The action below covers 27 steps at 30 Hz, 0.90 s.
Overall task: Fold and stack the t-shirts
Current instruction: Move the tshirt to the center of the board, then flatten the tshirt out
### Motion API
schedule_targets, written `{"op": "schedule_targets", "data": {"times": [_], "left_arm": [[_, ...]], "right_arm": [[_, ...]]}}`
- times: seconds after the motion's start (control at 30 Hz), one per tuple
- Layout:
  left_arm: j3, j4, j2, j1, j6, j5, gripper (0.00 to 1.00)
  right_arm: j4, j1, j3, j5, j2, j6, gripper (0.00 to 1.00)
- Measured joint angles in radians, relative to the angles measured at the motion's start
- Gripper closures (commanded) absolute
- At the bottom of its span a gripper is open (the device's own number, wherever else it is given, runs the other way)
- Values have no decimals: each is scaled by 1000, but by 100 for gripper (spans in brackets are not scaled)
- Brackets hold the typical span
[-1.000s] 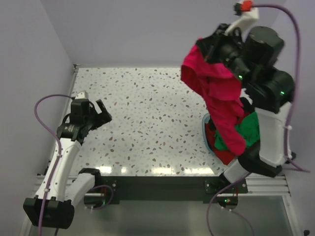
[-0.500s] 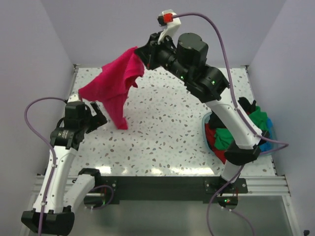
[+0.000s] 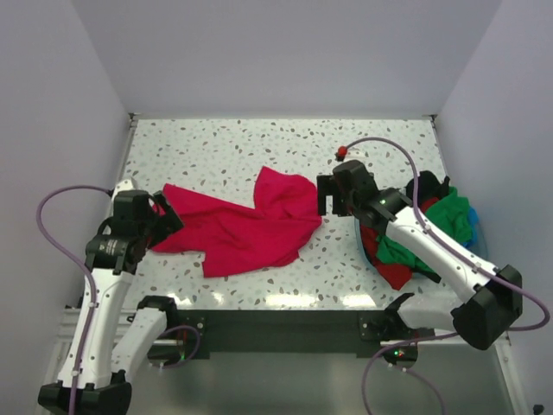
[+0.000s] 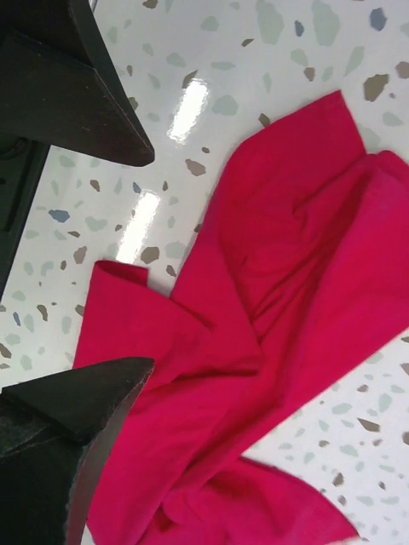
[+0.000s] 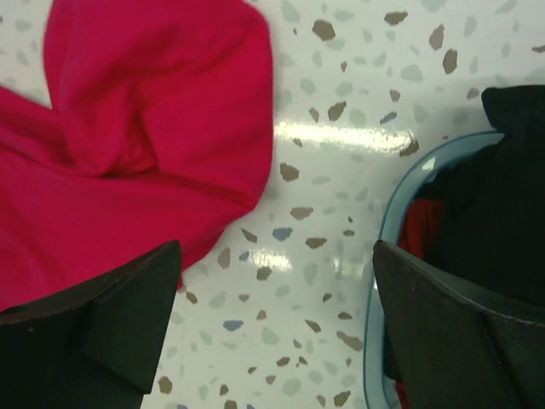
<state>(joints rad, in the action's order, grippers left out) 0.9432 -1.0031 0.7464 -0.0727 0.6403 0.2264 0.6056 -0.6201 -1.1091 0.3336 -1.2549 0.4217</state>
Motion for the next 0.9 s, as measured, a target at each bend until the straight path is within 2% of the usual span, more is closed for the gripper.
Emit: {"op": "schedule_targets", "data": {"times": [0.23, 0.33, 0.53, 0.7, 0.9], "left_arm": [[-180, 30, 74, 0, 7, -85, 0], [-240, 30, 107, 0, 22, -128, 0], [-377, 133, 114, 0, 83, -217, 0], [-459, 190, 241, 0, 113, -259, 0], [-459, 281, 282, -1, 128, -309, 1]], "right_arm": [[8, -16, 51, -29, 109, 9, 1], [-23, -32, 72, -55, 100, 13, 1], [-61, -102, 23, -76, -132, 5, 2], [-83, -101, -184, -98, -358, -23, 1], [-116, -101, -458, -112, -591, -81, 1]]}}
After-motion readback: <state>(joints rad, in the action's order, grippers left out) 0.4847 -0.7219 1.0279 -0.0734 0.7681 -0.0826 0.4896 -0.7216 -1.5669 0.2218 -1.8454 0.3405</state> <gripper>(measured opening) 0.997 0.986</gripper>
